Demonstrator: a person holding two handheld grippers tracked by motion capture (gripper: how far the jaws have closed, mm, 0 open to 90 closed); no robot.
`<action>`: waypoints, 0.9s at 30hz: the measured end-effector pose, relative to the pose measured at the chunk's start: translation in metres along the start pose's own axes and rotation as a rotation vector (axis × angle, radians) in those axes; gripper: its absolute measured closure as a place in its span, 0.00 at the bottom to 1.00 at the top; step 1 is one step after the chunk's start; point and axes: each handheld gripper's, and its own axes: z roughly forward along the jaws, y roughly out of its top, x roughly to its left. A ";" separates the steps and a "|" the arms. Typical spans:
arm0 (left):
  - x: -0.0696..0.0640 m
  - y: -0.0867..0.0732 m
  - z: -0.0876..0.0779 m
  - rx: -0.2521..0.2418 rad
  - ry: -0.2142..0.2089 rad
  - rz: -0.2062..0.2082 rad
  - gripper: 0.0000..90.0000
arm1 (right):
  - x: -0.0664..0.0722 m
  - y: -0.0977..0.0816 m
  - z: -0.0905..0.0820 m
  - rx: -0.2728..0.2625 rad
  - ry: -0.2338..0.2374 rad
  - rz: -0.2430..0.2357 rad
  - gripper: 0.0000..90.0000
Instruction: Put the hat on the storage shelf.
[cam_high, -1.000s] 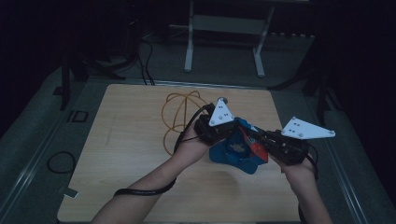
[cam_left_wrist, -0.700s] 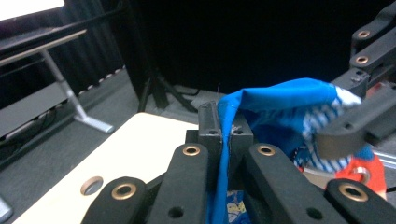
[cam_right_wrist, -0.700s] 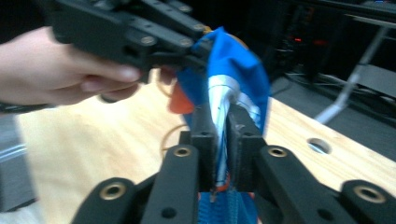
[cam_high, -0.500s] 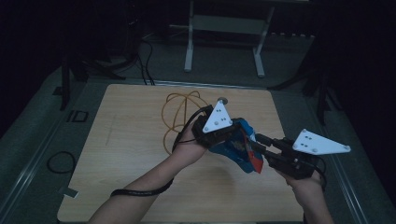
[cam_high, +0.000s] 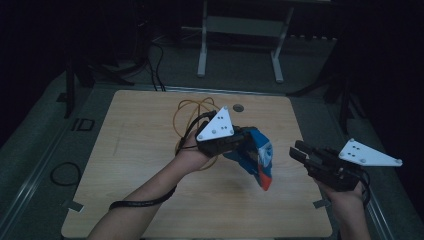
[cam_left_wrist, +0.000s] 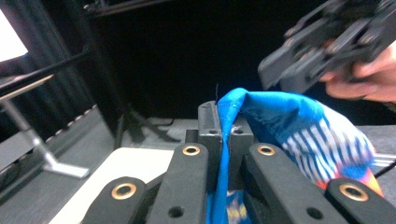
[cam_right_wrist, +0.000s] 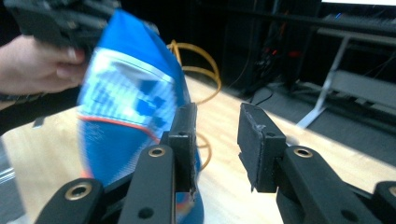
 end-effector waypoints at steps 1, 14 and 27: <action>0.001 -0.001 -0.001 -0.019 -0.047 0.000 0.99 | 0.001 -0.002 0.002 0.009 0.014 -0.002 0.72; -0.002 -0.006 -0.003 -0.115 -0.256 -0.015 0.99 | 0.038 -0.024 0.035 0.085 0.225 -0.023 0.55; 0.001 -0.008 -0.009 -0.168 -0.282 -0.053 0.99 | 0.050 -0.026 0.047 0.072 0.203 -0.034 0.98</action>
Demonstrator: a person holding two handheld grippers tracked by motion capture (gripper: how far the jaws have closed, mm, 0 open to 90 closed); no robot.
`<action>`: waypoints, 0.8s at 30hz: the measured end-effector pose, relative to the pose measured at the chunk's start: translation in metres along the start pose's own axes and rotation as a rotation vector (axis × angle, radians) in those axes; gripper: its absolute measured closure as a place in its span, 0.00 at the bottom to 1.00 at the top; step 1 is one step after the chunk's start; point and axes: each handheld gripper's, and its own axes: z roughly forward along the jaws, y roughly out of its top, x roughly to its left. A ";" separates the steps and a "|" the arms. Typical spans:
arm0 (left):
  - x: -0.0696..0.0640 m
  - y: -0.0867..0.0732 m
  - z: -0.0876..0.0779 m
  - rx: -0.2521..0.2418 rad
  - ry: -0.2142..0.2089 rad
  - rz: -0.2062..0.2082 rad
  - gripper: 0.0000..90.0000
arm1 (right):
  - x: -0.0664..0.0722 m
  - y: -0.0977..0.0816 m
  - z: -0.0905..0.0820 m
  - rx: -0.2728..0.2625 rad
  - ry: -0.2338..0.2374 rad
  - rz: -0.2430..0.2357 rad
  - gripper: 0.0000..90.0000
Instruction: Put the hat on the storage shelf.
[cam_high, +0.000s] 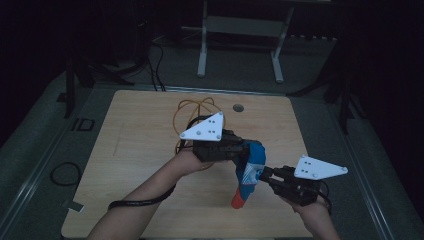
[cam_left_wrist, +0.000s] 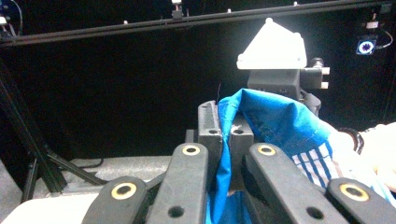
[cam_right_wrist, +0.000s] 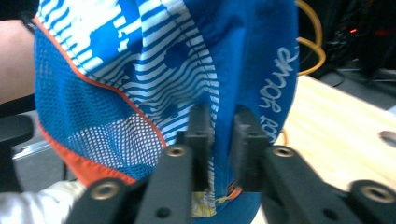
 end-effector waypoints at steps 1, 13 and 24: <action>0.001 0.000 -0.002 0.004 0.005 0.002 0.99 | 0.000 0.001 -0.001 -0.007 -0.014 -0.004 0.99; 0.003 -0.011 -0.025 0.078 0.059 -0.029 0.99 | -0.010 0.010 -0.022 -0.072 -0.084 0.021 1.00; -0.003 -0.011 -0.037 0.109 0.142 -0.012 0.67 | -0.021 0.033 -0.021 -0.079 -0.110 -0.007 1.00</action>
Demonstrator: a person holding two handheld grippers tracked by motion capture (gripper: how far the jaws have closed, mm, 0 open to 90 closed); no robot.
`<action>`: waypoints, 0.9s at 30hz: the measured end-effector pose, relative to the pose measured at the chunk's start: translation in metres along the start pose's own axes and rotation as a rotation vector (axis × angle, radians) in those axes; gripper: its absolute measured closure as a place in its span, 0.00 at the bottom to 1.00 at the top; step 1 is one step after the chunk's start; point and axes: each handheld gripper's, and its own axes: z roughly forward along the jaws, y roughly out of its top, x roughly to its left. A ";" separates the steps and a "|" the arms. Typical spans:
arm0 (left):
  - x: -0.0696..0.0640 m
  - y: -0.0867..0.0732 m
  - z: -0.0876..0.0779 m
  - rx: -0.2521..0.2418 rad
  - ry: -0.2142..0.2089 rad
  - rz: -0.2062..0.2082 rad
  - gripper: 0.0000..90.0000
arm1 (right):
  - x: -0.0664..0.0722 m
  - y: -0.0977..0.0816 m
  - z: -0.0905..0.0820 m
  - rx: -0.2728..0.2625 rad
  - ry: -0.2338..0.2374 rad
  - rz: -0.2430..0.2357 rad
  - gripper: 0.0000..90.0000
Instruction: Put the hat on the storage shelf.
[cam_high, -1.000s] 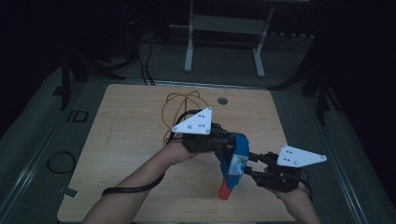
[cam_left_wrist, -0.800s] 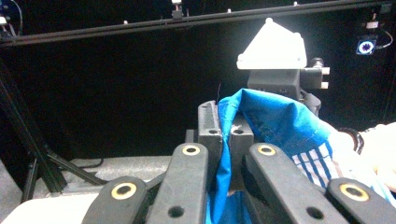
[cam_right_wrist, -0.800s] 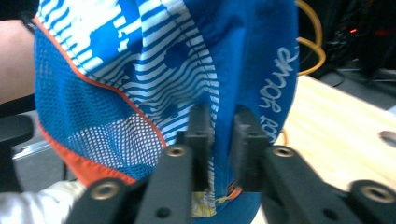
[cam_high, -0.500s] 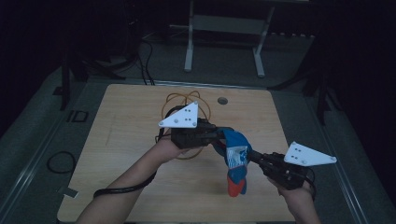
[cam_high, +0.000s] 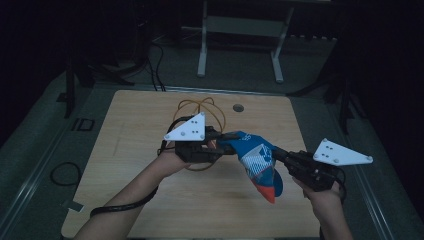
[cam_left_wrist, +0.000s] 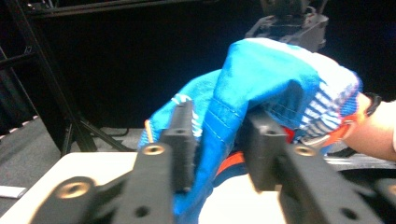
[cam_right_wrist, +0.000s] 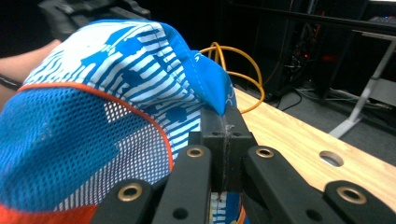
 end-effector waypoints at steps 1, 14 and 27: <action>0.000 0.000 -0.002 0.008 0.019 0.001 0.61 | -0.001 0.002 0.001 0.000 -0.006 0.000 1.00; -0.002 -0.018 -0.046 0.034 0.226 -0.080 0.19 | -0.012 0.021 -0.002 -0.041 -0.058 -0.012 1.00; -0.012 -0.064 -0.101 0.020 0.441 -0.142 0.03 | -0.024 0.051 0.011 -0.079 -0.090 -0.013 1.00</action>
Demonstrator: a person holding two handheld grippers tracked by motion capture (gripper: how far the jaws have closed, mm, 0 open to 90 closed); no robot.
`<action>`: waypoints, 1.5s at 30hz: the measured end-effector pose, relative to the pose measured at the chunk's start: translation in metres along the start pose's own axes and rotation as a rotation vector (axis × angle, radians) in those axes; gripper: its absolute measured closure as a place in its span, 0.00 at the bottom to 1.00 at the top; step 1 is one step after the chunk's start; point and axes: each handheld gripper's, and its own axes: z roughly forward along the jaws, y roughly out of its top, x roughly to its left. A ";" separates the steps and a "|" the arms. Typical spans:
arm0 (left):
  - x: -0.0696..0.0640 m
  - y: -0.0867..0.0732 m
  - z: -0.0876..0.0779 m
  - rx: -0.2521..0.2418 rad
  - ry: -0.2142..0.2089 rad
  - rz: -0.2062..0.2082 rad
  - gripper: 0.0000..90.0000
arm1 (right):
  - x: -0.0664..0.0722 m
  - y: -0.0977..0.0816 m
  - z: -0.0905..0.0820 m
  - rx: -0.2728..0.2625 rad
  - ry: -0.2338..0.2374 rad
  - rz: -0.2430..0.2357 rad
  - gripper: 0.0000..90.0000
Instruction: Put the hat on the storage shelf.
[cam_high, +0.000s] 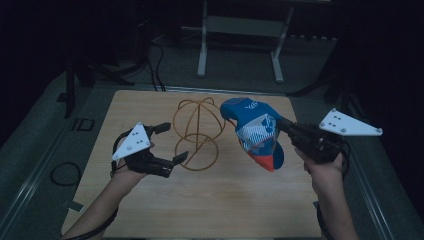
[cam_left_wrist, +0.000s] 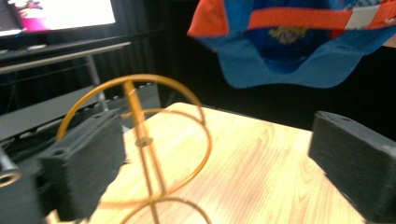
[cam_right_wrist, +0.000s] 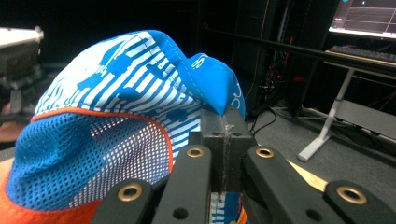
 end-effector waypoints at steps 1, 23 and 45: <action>0.001 -0.004 -0.003 0.002 0.013 -0.002 0.03 | -0.001 0.003 0.002 -0.002 -0.002 0.000 1.00; 0.005 -0.122 -0.062 0.094 0.217 -0.100 0.04 | -0.012 0.050 0.088 0.014 -0.028 -0.042 1.00; 0.007 -0.163 -0.086 0.113 0.318 -0.182 0.04 | 0.044 0.050 0.198 0.153 0.136 -0.125 1.00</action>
